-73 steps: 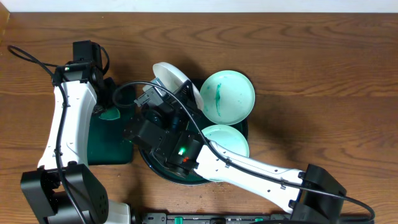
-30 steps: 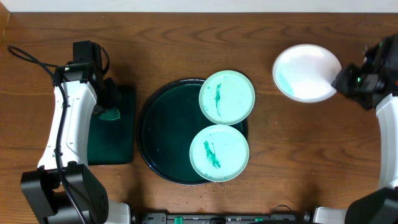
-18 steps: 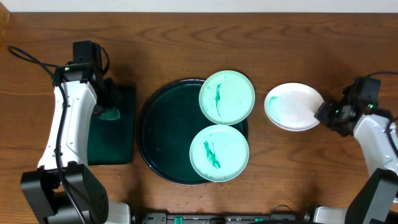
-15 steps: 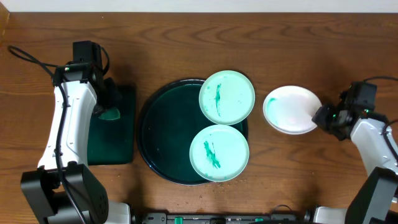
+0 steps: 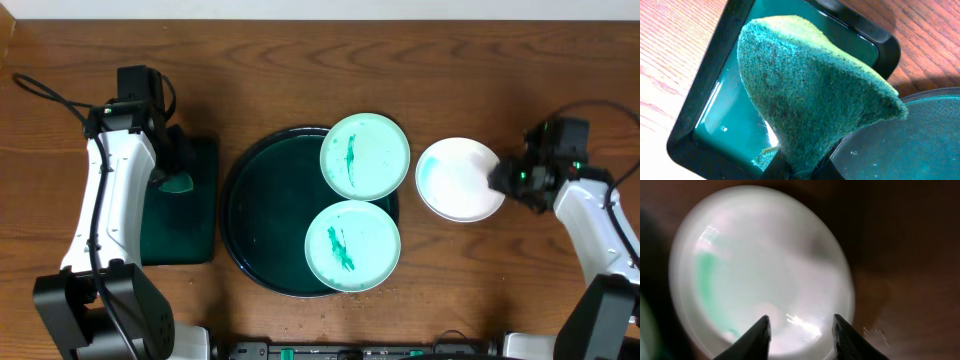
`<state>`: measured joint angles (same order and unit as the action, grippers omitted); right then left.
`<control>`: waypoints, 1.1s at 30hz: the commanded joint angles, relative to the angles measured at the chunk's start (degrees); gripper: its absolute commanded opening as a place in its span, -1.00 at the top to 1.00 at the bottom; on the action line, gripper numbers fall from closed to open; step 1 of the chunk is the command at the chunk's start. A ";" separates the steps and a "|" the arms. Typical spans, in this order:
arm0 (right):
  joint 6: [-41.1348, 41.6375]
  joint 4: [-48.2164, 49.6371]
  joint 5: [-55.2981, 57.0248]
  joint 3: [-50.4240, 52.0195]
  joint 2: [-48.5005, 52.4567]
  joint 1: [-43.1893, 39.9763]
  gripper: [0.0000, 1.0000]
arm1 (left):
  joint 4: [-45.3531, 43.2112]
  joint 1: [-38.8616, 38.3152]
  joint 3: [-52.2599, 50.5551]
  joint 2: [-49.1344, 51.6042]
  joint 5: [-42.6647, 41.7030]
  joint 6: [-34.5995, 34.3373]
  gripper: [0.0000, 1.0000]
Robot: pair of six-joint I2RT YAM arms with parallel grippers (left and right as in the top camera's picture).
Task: Clean dirty plates on tray and stack at the side
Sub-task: 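Lower the plate onto the table and open the right gripper, then grasp the top plate rim with the right gripper and drag it left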
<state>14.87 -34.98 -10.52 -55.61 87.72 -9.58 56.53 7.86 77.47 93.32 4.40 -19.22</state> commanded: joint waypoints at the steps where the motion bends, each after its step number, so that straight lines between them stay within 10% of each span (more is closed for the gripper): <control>1: -3.54 -1.20 -0.50 -7.37 0.02 5.01 -0.08 | -0.24 0.15 -0.39 0.35 0.04 1.14 0.85; 13: -10.56 -5.97 -7.39 -25.97 20.59 19.30 -0.15 | -0.52 0.15 -0.39 0.35 -0.81 1.16 0.85; 19: -11.32 -5.25 -12.28 -27.96 27.69 20.37 0.17 | -0.52 0.15 -0.39 0.35 -0.81 1.16 0.86; 26: -10.14 -3.04 -12.63 -28.13 28.11 22.45 0.97 | -0.55 0.15 -0.39 0.35 -0.81 1.14 0.86; 33: -6.56 -2.71 -16.79 -30.21 28.04 26.49 0.97 | -1.01 -0.66 -0.39 0.35 -2.75 1.14 0.86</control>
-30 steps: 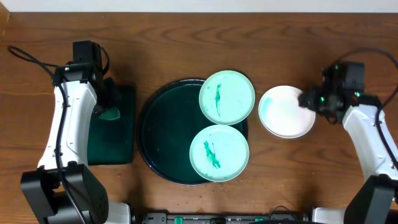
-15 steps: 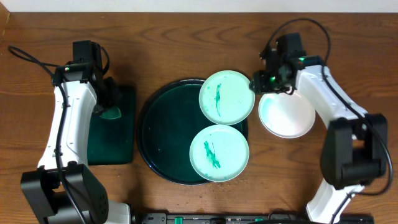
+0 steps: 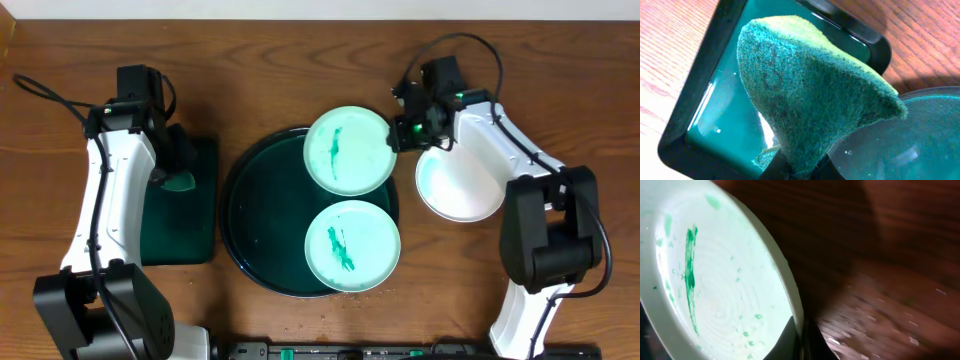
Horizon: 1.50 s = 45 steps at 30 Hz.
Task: Clean dirty plates on tray and stack at the side
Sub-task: 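Grasp the top plate rim with the right gripper and drag it left, then scrub the held plate with the sponge in the left gripper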
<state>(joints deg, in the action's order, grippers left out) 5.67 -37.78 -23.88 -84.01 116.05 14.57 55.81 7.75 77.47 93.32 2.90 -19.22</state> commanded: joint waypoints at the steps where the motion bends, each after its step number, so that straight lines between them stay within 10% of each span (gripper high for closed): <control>1: 3.23 0.07 -3.41 -1.81 -0.28 3.50 0.97 | -0.44 -1.01 -0.39 0.35 -1.25 1.14 0.85; 14: 10.69 3.85 2.23 -1.81 4.11 17.18 0.97 | -1.25 -7.76 -0.39 0.35 -1.25 1.16 0.86; 45: 12.50 8.46 5.66 -1.79 8.37 18.80 0.97 | -3.89 -21.22 -1.64 11.58 -4.00 1.14 0.85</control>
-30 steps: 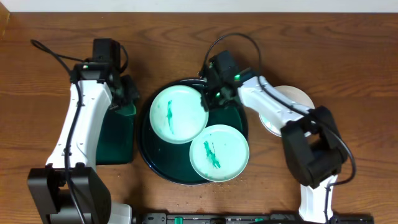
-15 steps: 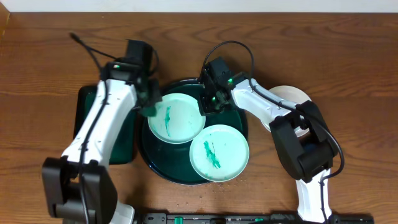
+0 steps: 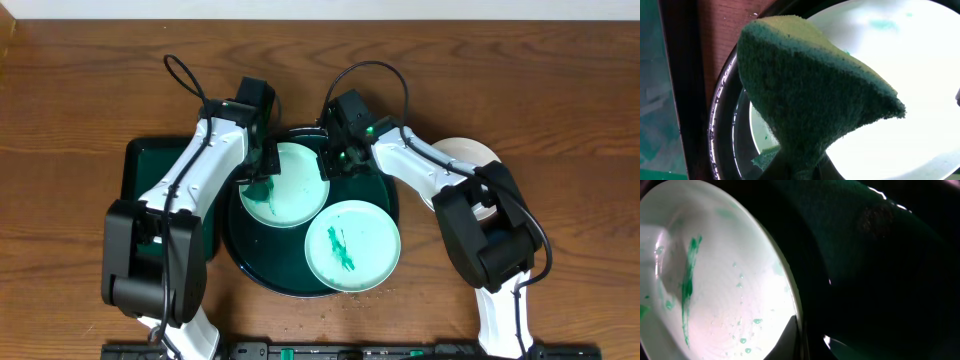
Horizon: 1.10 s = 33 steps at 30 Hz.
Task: Clean dirty plates on tray and stack at the side
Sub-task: 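Scrub the held plate with the sponge in the left gripper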
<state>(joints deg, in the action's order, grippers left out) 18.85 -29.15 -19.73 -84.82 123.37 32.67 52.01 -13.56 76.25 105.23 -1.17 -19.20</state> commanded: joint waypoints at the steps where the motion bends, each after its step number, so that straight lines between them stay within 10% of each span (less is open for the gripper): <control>1: -0.68 -0.13 2.19 -0.98 1.05 0.94 0.97 | -0.35 0.09 -0.68 -0.22 0.07 1.11 0.85; 16: -0.68 0.17 3.06 -0.98 1.05 1.55 0.98 | -8.92 0.07 -9.40 5.38 -9.73 1.84 0.85; 23: -0.66 0.28 3.04 -0.98 1.05 1.55 0.98 | -13.22 -0.20 -9.38 5.35 -34.58 19.65 0.85; 27: -0.66 0.24 3.02 -0.98 1.05 1.55 0.98 | -15.96 -0.11 -9.27 5.35 -27.26 17.84 0.85; 33: -0.68 0.22 3.04 -0.98 1.05 1.55 0.98 | -15.50 0.76 -7.85 5.33 5.88 -0.07 0.85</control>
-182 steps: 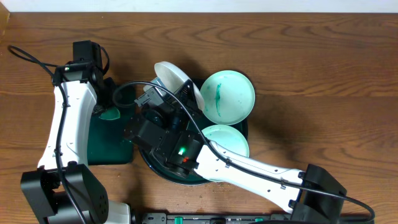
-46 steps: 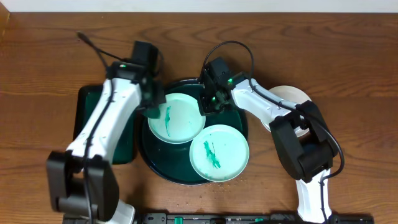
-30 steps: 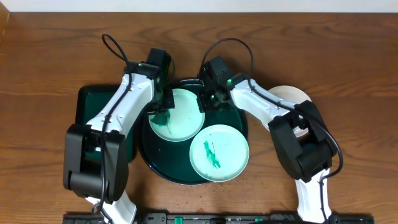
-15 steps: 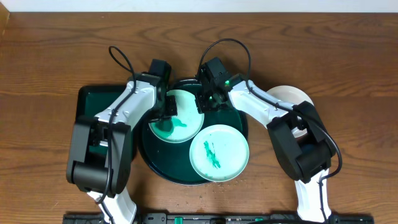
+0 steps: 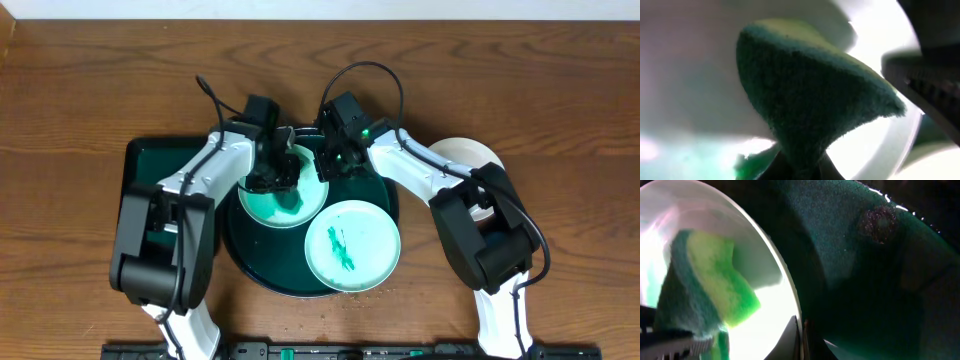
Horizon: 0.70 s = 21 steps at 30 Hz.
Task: Clean dirty plates on tray and stack at the side
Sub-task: 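Scrub the held plate with the sponge in the left gripper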
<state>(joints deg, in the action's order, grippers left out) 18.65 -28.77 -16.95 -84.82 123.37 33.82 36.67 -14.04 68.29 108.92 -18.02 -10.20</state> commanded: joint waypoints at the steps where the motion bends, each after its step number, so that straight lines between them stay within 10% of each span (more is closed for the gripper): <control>1: -0.48 -0.15 0.26 -0.98 1.05 0.39 0.97 | 0.33 1.44 0.20 1.64 27.65 -11.67 0.85; 8: -0.48 -0.13 0.26 -0.98 1.05 0.39 0.97 | 2.03 1.36 0.20 1.66 38.73 -14.80 0.85; 21: -0.48 -0.11 0.24 -0.98 1.05 0.31 0.98 | 8.63 -0.55 0.20 1.68 -19.15 14.05 0.85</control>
<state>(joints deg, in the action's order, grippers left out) 18.65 -28.77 -16.95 -84.82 123.37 33.82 45.08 -13.39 69.45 108.77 -15.68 -7.53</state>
